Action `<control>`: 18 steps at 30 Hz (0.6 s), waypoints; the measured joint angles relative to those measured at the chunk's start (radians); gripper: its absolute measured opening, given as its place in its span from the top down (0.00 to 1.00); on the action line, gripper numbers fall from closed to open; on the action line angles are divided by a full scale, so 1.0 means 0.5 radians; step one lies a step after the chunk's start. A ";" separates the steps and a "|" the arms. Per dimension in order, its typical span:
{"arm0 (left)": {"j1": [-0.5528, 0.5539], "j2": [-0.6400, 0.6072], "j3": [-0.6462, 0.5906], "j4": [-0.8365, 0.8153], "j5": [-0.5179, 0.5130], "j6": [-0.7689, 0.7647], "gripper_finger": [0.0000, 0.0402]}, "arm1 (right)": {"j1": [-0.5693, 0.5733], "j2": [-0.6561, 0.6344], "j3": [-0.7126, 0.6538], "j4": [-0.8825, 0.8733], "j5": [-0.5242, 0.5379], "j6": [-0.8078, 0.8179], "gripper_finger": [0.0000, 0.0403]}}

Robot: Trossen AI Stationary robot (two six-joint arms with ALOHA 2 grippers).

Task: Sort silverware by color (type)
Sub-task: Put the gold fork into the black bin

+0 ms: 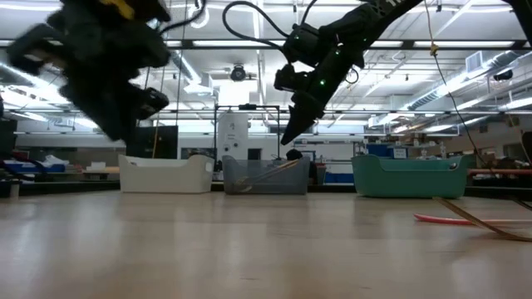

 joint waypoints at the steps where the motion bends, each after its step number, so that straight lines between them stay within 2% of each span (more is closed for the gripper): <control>1: -0.074 0.001 0.000 -0.035 -0.063 0.014 0.74 | 0.006 0.000 0.000 0.000 0.000 0.022 0.93; 6: -0.395 0.002 0.000 -0.076 -0.290 -0.071 0.74 | 0.051 0.000 0.000 -0.001 0.015 0.116 0.93; 11: -0.628 0.015 0.000 -0.081 -0.505 -0.328 0.73 | 0.134 0.000 0.000 0.003 0.171 0.162 0.93; 14: -0.759 0.018 0.000 -0.132 -0.612 -0.500 0.68 | 0.187 0.000 -0.001 0.013 0.244 0.184 0.93; 18: -0.923 0.054 0.000 -0.140 -0.611 -0.718 0.58 | 0.250 0.000 -0.001 0.016 0.287 0.213 0.93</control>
